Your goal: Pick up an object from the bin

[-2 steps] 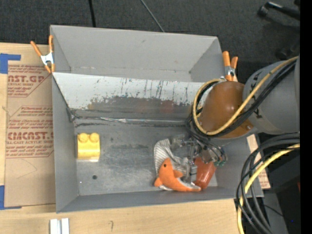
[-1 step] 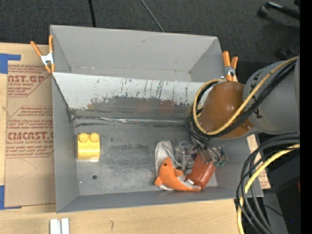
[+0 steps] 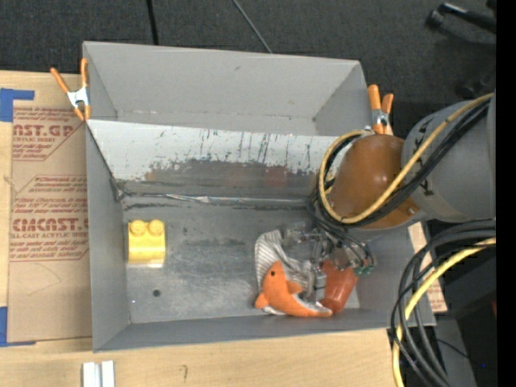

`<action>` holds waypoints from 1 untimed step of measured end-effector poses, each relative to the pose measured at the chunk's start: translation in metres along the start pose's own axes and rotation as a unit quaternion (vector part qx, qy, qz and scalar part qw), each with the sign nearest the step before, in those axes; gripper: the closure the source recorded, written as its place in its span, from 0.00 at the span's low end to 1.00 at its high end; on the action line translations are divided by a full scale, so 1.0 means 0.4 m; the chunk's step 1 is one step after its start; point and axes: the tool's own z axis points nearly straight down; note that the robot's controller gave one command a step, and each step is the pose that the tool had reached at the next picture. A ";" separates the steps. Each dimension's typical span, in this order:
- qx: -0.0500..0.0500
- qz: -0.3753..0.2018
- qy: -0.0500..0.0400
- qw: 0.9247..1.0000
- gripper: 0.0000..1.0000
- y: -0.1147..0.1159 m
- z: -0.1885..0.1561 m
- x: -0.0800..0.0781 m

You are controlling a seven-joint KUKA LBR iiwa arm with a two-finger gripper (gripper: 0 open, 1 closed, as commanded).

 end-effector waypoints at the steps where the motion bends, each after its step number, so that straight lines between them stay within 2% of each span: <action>1: 0.000 0.000 0.000 1.000 0.00 0.000 0.000 0.000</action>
Offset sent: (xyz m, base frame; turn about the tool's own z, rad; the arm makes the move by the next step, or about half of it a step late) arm -0.0289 0.0219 -0.0023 0.2073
